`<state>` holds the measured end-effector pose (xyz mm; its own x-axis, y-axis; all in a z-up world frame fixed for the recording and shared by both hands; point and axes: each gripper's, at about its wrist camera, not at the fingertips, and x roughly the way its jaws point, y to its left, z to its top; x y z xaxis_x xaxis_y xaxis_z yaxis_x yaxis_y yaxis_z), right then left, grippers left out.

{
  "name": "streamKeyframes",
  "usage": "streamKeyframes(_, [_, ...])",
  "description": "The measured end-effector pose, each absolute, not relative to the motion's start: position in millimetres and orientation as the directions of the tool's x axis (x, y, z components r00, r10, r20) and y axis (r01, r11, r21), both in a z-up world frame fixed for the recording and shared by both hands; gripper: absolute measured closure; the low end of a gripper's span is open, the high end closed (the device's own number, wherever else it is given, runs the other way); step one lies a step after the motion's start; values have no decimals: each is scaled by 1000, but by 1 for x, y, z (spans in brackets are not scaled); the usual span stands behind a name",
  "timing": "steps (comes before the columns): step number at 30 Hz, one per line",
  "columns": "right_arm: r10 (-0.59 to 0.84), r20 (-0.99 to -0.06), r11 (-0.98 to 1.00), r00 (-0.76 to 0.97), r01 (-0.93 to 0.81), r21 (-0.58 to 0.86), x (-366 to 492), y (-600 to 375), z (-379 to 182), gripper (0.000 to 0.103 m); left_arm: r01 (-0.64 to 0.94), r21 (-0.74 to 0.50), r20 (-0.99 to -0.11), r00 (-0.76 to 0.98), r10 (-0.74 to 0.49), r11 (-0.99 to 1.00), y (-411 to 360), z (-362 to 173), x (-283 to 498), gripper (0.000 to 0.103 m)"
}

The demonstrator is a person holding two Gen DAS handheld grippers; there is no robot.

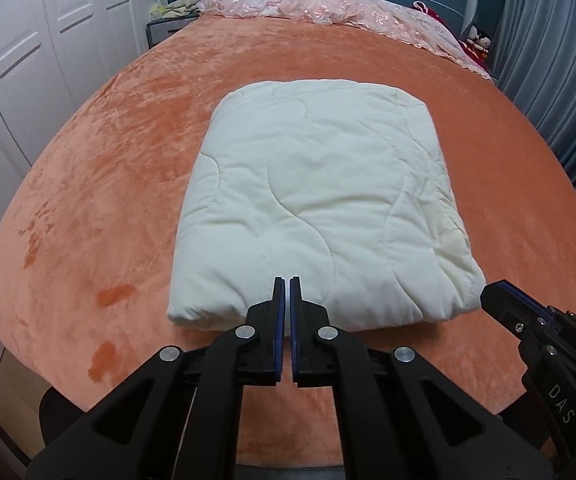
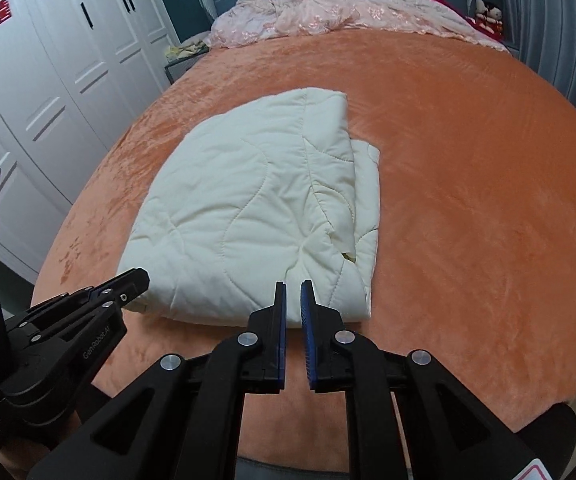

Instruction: Fold large clothes

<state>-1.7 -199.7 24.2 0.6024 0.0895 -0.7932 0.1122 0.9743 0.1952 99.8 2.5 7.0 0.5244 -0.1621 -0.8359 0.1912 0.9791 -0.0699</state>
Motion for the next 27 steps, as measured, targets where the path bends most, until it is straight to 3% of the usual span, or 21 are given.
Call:
streamKeyframes(2, [68, -782, 980, 619, 105, 169, -16, -194, 28, 88, 199, -64, -829, 536, -163, 978, 1, 11, 85, 92])
streamKeyframes(4, [60, -774, 980, 630, 108, 164, -30, -192, 30, 80, 203, -56, -819, 551, -161, 978, 0, 14, 69, 72])
streamKeyframes(8, [38, -769, 981, 638, 121, 149, -53, -188, 27, 65, 215, -43, -803, 573, -162, 976, -2, 20, 44, 57])
streamKeyframes(11, [9, -766, 981, 642, 143, 131, -66, -185, 24, 62, 199, -29, -791, 595, -144, 980, 1, 22, 31, 51])
streamKeyframes(17, [-66, -748, 974, 660, 205, 94, -88, -186, 25, 45, 155, -20, -777, 619, -113, 988, 8, 22, 11, 33])
streamKeyframes(21, [-92, -733, 970, 674, 226, 87, -100, -185, 24, 40, 132, -5, -763, 640, -89, 991, 13, 23, 1, 24])
streamKeyframes(27, [-112, -726, 971, 679, 229, 65, -112, -176, 19, 39, 118, 37, -739, 672, -53, 992, 18, 20, -14, 22])
